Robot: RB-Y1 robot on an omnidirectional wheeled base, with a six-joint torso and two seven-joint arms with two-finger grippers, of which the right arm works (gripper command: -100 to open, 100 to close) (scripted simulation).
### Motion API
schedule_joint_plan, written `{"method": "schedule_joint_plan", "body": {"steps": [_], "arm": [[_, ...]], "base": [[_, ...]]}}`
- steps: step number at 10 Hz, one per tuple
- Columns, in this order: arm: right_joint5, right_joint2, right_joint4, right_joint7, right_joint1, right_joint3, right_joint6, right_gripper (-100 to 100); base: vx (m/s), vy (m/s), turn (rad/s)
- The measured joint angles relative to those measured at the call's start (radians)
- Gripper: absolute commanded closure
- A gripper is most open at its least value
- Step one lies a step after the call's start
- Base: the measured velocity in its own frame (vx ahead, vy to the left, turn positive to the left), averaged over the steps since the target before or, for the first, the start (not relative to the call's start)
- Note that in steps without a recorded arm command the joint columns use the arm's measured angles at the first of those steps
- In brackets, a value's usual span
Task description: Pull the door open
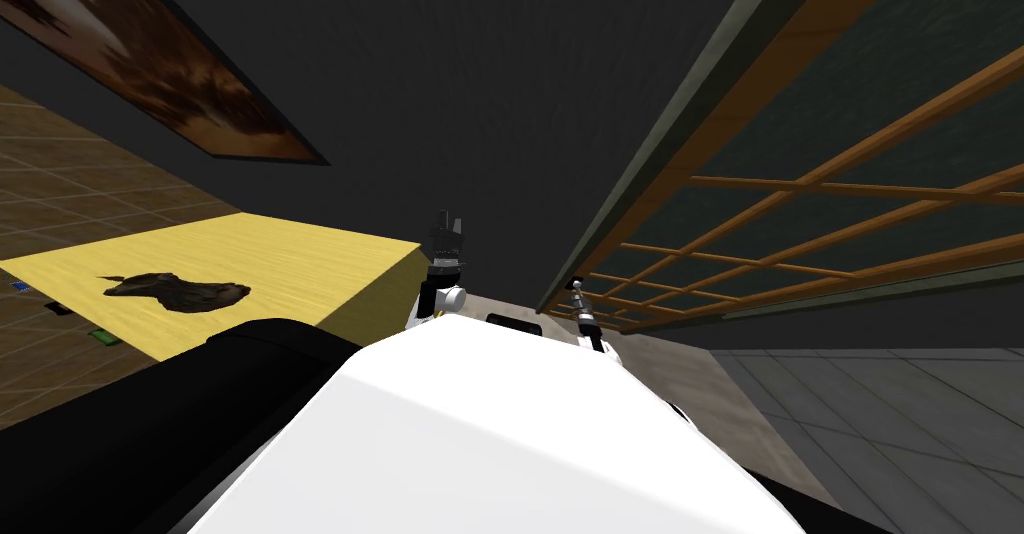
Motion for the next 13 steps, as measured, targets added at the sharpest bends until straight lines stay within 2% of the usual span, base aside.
{"method": "schedule_joint_plan", "body": {"steps": [3, 4, 5, 7, 8, 10, 13], "arm": [[0.020, -0.023, 0.021, 0.079, 0.016, -0.009, -0.042, -100], [0.027, -0.037, 0.048, 0.108, 0.012, -0.014, -0.065, -100], [0.030, -0.039, 0.044, 0.124, 0.019, -0.015, -0.074, -100], [0.037, -0.043, 0.028, 0.142, 0.034, -0.016, -0.072, -100], [0.043, -0.052, 0.038, 0.166, 0.037, -0.019, -0.086, -100], [0.060, -0.063, -0.007, 0.214, 0.077, -0.023, -0.089, -100], [0.076, -0.081, -0.003, 0.274, 0.094, -0.029, -0.115, -100]], "base": [[-0.049, 0.049, -0.057], [-0.034, 0.030, -0.014], [-0.006, 0.014, 0.012], [-0.020, 0.025, -0.047], [-0.040, 0.051, -0.047], [-0.050, 0.045, -0.052], [-0.029, 0.027, -0.023]]}}
